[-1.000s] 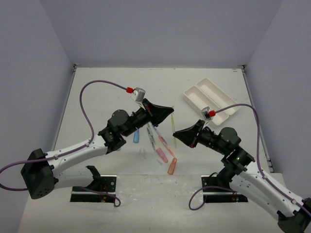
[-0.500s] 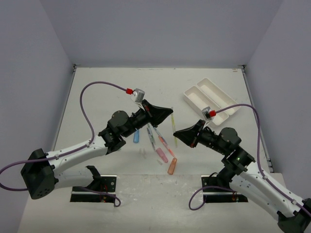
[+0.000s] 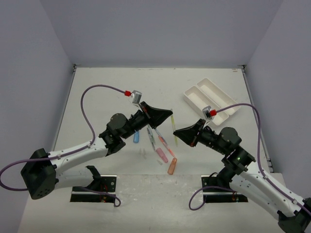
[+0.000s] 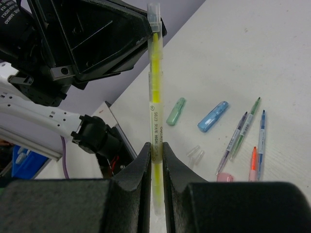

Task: Sort the stationery into containers
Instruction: Close the pen cap on the pen.

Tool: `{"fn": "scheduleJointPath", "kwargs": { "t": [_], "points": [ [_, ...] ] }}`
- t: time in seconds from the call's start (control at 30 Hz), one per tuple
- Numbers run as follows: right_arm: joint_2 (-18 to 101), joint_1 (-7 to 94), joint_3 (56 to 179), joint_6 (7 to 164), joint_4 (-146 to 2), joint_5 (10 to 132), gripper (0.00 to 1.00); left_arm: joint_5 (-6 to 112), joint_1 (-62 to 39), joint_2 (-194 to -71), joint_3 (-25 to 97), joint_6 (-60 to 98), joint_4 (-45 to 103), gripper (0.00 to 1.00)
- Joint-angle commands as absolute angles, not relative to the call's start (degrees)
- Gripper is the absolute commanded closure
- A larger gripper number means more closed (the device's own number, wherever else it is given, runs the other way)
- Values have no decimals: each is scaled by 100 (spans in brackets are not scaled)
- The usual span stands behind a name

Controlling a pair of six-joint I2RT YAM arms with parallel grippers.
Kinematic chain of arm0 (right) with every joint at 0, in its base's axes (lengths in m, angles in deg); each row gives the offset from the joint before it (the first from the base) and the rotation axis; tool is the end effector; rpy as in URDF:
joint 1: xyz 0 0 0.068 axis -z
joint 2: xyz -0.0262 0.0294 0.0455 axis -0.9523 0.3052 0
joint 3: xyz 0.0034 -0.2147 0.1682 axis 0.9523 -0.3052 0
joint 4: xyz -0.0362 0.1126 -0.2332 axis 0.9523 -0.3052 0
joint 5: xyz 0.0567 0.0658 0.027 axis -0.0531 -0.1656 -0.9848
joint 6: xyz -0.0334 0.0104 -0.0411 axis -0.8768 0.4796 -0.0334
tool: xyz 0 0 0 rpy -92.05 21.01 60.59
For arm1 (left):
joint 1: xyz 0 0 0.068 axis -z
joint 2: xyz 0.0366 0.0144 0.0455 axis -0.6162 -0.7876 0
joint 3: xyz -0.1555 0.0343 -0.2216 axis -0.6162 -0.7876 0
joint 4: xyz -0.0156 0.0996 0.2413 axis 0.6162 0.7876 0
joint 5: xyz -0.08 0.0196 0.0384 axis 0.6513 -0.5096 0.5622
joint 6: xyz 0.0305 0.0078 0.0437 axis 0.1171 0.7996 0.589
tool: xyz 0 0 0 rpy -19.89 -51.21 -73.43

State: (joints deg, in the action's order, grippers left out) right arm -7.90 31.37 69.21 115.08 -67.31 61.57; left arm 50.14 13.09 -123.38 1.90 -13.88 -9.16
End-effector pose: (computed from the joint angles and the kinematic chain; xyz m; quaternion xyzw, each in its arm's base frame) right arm 0.1081 0.1077 0.2934 -0.1344 0.6955 0.5185 0.4789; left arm 0.1638 -0.2086 0.3147 0.0740 0.6261 -0.5953 0.4982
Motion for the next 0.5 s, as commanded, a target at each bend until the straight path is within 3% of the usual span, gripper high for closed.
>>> {"fn": "scheduleJointPath", "kwargs": {
  "t": [0.0,0.33,0.47],
  "points": [
    [-674,3120,7262,11510,-6123,6527,100,5129,1294,-12307,22,-1814,-1356,100],
    [-283,3127,7438,11785,-5265,6549,100,4705,1302,-12297,-423,-2215,-1926,100],
    [-122,3127,7674,11631,-5300,6696,100,5064,1298,-12510,-247,-2095,-2011,100]
  ]
}}
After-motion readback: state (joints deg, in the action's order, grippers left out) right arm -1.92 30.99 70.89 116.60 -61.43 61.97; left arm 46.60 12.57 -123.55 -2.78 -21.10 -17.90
